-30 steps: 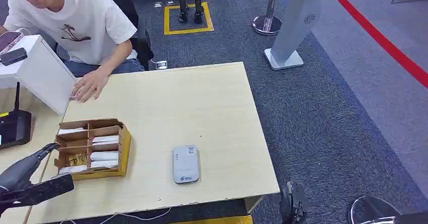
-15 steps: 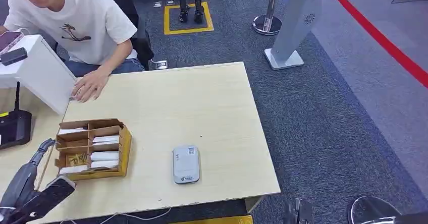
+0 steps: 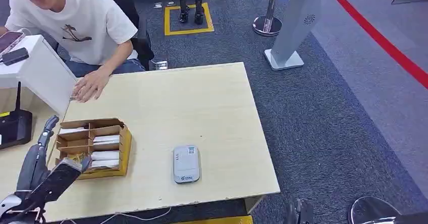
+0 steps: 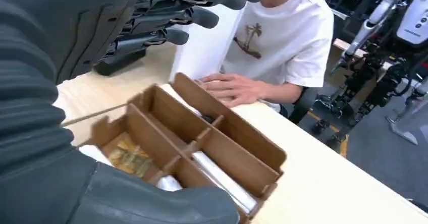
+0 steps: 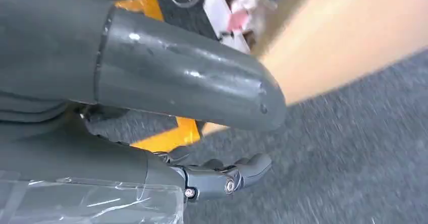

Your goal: Pass the card to the sensor for recognition and then transmit it.

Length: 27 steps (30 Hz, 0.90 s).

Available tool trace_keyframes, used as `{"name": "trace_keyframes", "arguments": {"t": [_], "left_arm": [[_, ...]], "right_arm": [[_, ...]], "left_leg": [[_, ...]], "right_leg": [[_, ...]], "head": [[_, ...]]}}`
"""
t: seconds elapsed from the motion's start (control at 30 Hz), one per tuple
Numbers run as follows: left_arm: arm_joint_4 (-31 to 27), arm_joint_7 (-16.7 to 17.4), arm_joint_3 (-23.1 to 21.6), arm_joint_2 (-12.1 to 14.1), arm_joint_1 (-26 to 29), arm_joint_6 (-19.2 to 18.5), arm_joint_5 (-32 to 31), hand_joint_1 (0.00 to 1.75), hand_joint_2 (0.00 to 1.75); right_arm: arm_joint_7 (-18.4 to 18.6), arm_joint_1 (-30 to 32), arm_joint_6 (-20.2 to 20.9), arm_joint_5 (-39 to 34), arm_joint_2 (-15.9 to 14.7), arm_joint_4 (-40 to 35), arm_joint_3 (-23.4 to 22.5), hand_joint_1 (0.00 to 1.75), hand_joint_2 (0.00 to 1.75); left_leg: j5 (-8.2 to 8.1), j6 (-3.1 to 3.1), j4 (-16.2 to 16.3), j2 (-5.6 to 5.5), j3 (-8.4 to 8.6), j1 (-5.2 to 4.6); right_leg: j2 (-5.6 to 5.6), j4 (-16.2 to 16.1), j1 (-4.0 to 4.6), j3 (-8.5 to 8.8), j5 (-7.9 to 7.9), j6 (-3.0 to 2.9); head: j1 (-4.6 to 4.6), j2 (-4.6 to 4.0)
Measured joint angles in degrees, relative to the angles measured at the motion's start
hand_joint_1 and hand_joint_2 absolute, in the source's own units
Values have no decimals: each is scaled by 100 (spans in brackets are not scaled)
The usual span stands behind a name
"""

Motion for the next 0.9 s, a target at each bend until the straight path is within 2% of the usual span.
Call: {"name": "trace_keyframes", "arguments": {"t": [0.17,0.3,0.47,0.63,0.9], "left_arm": [[301,-68,-380,-301,-226,76,-185,0,175],[330,-258,-531,-507,-218,223,-150,0,175],[325,-709,-566,-943,-118,552,137,0,175],[317,-1112,-566,-1335,237,791,278,0,175],[308,-1281,-522,-1580,495,879,427,0,175]], "right_arm": [[131,5,-35,-64,-306,-203,-305,0,0],[186,97,-63,31,-382,-450,-505,0,0],[238,332,127,96,-362,-818,-820,0,0],[299,584,232,395,-251,-1186,-1169,0,0],[415,670,243,573,-185,-1471,-1617,0,0]], "left_leg": [[0,3,2,3,-1,-7],[-3,7,3,4,-2,-7],[-6,7,0,5,-2,-6],[-7,7,-1,4,-2,-6],[-7,8,-1,4,-3,-6]], "right_leg": [[6,-1,-6,-2,1,3],[8,-3,-12,-4,0,3],[7,-1,-12,-4,-2,4],[7,-1,-11,-4,-7,5],[7,-1,-11,-3,-6,6]], "head": [[2,0],[4,0],[0,0],[0,0],[0,0]]}}
